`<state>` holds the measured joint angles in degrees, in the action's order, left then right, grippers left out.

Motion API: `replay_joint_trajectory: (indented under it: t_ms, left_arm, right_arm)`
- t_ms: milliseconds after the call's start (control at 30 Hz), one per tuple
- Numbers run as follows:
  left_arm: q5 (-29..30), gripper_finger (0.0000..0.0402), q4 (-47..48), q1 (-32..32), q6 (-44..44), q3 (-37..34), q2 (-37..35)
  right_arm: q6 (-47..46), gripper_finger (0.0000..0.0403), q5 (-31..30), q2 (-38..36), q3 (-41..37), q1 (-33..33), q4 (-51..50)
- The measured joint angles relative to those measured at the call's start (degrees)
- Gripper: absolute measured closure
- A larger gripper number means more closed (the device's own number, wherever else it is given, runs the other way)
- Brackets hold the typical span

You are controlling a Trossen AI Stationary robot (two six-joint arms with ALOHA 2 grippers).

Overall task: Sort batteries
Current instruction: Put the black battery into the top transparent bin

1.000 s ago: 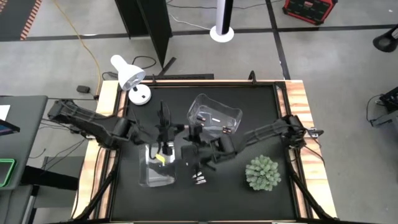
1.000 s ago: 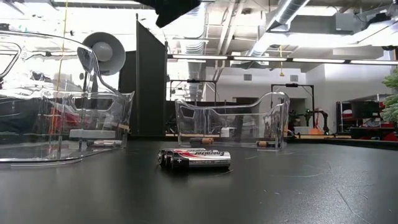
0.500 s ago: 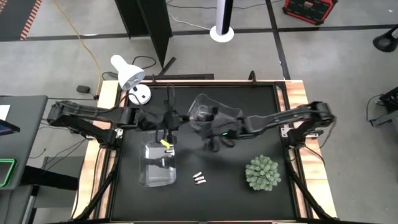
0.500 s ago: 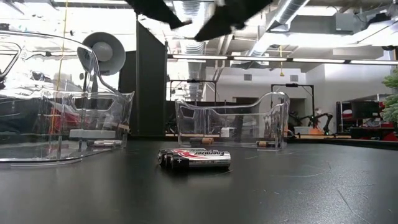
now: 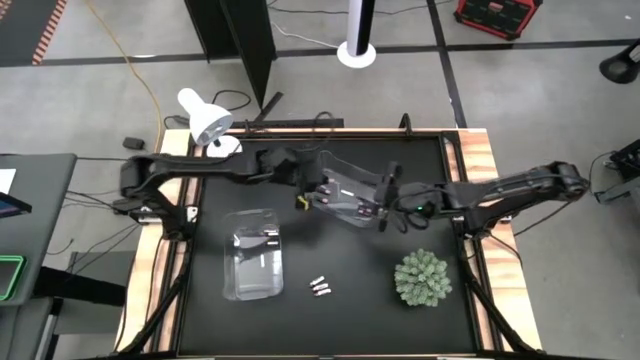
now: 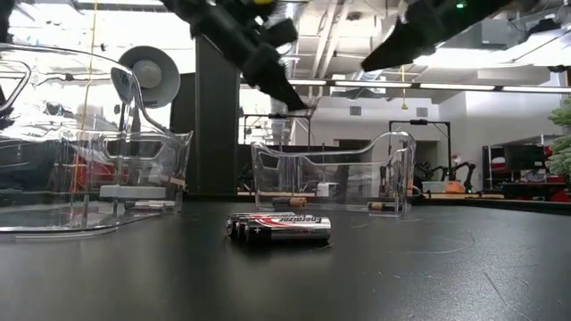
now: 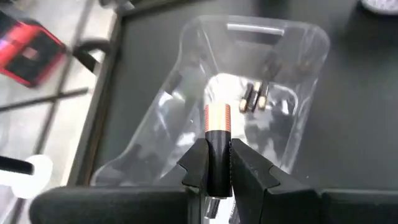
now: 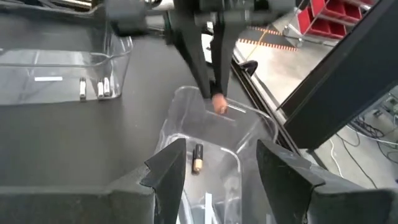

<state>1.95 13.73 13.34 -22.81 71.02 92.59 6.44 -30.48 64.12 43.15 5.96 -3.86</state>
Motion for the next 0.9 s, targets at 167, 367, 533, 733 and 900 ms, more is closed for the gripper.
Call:
replay_joint_trajectory:
  t_ms: [167, 367, 533, 733, 900]
  left_arm:
    - [-3.3, 0.0361, 8.27, 3.37, -1.2, 9.83, 9.88]
    - [-4.44, 0.0361, 21.02, 6.18, -2.21, 20.55, 19.35]
    - [-4.66, 0.0361, 26.38, 7.02, -2.88, 24.64, 23.7]
    - [-4.41, 0.0361, 28.47, 7.37, -2.86, 25.44, 24.92]
    - [-3.66, 0.036, 29.44, 7.41, -1.58, 25.4, 24.88]
  right_arm:
    - [0.83, 0.0188, -0.04, -6.49, -4.09, -0.13, -0.13]
    - [0.86, 0.0188, -0.05, -10.2, -6.45, -0.09, 0.17]
    - [1.17, 0.0188, -0.04, -10.62, -7.68, -0.11, 0.16]
    - [1.61, 0.0188, -0.04, -10.36, -7.84, -0.11, 0.17]
    - [1.72, 0.0188, -0.04, -10.36, -7.84, -0.11, 0.23]
